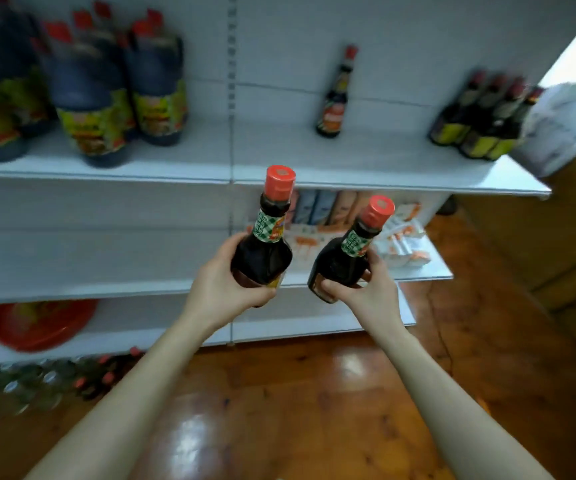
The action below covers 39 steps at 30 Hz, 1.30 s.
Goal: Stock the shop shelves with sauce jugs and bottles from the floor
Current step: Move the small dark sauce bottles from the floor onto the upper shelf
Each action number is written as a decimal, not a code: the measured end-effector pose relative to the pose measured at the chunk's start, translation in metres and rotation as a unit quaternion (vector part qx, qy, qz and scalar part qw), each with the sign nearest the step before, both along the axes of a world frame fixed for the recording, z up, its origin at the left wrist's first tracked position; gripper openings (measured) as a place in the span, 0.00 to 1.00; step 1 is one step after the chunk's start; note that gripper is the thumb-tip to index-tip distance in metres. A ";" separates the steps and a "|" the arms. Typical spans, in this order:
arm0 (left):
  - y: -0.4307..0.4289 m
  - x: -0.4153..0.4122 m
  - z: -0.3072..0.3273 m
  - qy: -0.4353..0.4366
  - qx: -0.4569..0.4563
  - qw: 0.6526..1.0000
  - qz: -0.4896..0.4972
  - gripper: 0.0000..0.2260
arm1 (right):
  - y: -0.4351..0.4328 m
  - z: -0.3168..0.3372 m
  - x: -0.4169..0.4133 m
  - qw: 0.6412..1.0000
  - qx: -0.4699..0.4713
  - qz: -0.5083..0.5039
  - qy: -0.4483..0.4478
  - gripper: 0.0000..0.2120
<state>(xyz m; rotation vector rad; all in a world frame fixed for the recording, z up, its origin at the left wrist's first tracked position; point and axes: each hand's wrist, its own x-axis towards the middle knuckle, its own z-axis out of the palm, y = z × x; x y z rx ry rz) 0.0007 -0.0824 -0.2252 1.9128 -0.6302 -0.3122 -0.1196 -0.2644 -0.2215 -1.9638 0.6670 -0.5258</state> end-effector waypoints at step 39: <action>-0.626 0.070 0.016 -0.010 -0.014 0.999 -0.051 0.39 | -0.605 0.023 0.022 0.985 -0.047 -0.157 -0.045 0.36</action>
